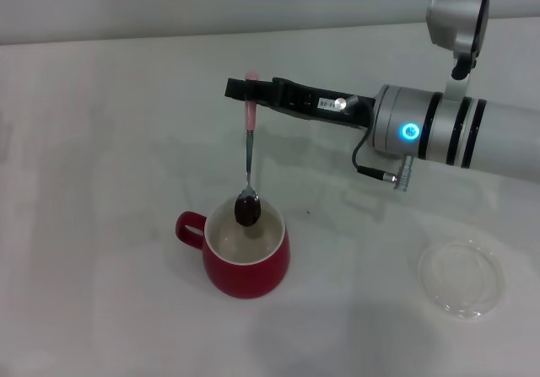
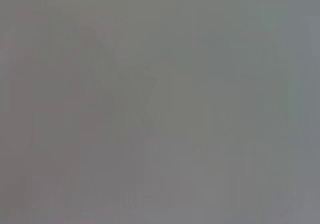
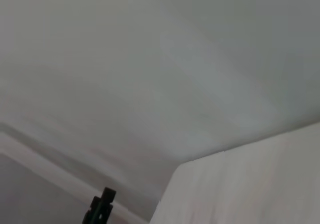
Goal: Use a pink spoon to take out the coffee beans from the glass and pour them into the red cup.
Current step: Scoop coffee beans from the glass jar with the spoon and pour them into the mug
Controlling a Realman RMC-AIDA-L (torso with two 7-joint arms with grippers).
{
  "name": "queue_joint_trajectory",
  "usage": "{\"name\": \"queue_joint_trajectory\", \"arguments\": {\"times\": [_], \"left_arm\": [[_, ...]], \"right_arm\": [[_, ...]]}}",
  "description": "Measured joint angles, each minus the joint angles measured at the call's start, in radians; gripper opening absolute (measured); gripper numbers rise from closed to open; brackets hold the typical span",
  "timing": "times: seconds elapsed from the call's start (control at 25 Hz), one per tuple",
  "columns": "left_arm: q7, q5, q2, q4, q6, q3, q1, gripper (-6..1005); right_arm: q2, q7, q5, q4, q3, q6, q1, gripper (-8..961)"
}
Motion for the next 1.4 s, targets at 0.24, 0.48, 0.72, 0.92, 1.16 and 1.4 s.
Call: {"name": "queue_joint_trajectory", "arguments": {"times": [0.24,0.48,0.72,0.92,1.16,1.4], "left_arm": [[0.0,0.001,0.0,0.0,-0.001,0.0,0.002,801],[0.0,-0.003,0.0,0.0,-0.014,0.0,-0.001,801],[0.0,0.0,0.0,0.001,-0.021,0.0,-0.005,801],[0.0,-0.003,0.0,0.003,-0.022,0.0,-0.001,800],[0.0,-0.004,0.0,0.0,-0.022,-0.001,0.003,800],[0.0,-0.004,0.0,0.0,-0.022,-0.002,0.004,800]], "right_arm": [[0.0,-0.14,0.039,0.0,-0.008,-0.062,-0.009,150],[-0.003,-0.248,0.041,0.011,-0.008,-0.131,-0.021,150],[-0.001,-0.353,0.041,0.015,-0.022,-0.146,-0.022,150],[0.0,-0.452,0.041,0.008,-0.024,-0.177,-0.022,150],[-0.002,-0.62,0.074,0.005,-0.018,-0.297,-0.039,150],[-0.011,-0.638,0.118,0.014,0.016,-0.331,-0.056,150]]}}
